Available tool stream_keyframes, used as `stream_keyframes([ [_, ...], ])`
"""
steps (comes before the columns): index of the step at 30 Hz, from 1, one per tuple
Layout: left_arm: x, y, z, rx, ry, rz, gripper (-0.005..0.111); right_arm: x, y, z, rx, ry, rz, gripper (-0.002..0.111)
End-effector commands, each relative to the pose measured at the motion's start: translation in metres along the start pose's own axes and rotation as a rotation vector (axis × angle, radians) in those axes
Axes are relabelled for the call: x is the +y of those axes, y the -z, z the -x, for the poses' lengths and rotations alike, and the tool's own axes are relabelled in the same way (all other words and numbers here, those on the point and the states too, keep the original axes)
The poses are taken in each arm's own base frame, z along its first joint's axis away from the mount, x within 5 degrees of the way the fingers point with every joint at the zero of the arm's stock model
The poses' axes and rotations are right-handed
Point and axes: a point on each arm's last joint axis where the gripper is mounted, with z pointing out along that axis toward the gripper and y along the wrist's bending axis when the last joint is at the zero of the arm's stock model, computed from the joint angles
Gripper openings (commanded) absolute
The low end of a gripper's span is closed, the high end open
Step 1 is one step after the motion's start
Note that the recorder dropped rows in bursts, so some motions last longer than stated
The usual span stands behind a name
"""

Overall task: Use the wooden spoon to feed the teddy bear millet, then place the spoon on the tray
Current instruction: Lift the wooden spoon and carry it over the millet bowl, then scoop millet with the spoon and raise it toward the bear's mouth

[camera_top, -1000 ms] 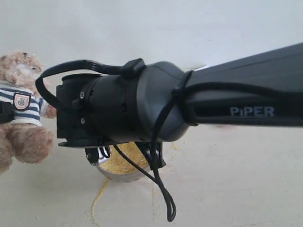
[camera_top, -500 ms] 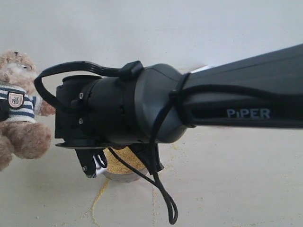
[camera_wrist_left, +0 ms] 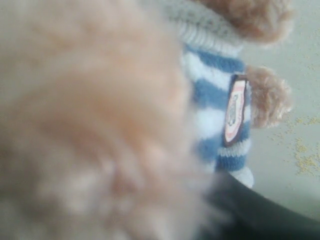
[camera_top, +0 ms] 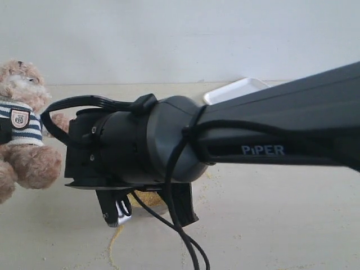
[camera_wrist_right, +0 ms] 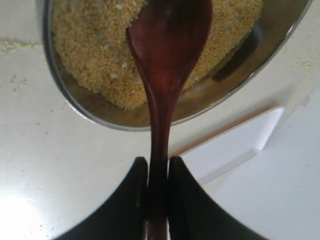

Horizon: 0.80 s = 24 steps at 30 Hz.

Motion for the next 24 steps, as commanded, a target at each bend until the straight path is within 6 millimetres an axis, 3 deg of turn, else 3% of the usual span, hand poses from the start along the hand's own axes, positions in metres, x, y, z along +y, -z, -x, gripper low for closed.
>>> stream_keyframes([
  [1,-0.003,0.0,0.003,-0.008,0.017,-0.016,0.005,-0.003,0.004,-0.007,-0.009,-0.116,0.019,0.0],
  [7,-0.003,0.0,0.003,-0.008,0.015,-0.015,0.005,-0.008,0.012,-0.023,-0.076,-0.2,0.111,0.0],
  [19,-0.008,0.0,0.001,0.007,-0.004,-0.066,0.005,-0.019,0.001,-0.055,-0.176,-0.431,0.318,0.0],
  [24,-0.02,0.002,-0.004,0.056,-0.058,-0.21,0.005,-0.028,0.011,-0.073,-0.3,-0.532,0.38,0.0],
])
